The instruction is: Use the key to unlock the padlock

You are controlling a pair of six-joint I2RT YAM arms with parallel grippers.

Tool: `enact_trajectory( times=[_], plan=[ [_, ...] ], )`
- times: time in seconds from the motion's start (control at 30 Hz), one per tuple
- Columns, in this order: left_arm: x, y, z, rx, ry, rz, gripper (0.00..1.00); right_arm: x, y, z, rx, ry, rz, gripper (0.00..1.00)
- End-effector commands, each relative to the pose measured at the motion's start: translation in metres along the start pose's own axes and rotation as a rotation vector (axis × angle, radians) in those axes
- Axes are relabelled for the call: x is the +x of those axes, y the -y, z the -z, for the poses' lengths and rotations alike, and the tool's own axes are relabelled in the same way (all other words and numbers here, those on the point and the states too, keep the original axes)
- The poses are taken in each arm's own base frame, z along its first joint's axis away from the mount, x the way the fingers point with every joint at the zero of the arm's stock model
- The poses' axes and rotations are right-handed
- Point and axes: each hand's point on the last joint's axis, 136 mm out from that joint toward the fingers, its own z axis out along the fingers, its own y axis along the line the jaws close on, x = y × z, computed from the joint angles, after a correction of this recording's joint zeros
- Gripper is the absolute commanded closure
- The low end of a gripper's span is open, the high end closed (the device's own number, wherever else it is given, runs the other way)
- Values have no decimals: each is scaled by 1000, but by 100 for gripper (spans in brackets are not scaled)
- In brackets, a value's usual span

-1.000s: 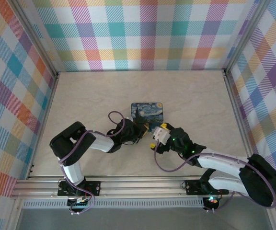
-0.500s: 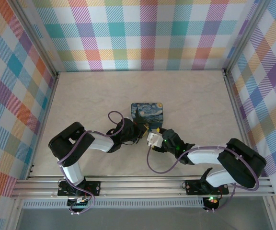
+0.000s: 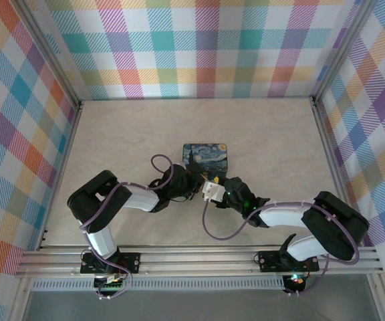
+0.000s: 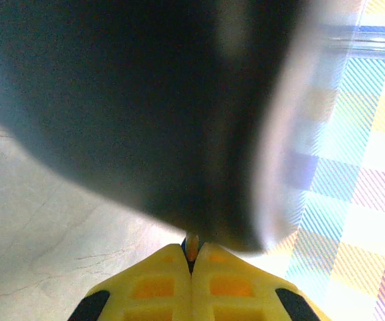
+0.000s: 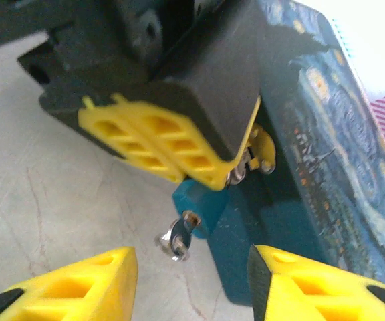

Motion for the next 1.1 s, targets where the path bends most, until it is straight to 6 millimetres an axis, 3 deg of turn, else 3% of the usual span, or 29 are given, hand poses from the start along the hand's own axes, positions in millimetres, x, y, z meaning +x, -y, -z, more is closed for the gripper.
enact_trajectory(
  times=[0.0, 0.27, 0.5, 1.07],
  plan=[
    [8, 13, 4, 25, -19, 5, 98, -15, 4, -4, 3, 44, 0, 57],
    [8, 13, 5, 22, -19, 7, 98, -10, 5, -8, 16, 13, 8, 68],
    [8, 13, 4, 23, -19, 6, 98, -6, 8, -9, 37, -5, 4, 84],
    [9, 13, 3, 23, -25, 9, 98, -30, 27, -10, 55, 22, -135, 100]
  ],
)
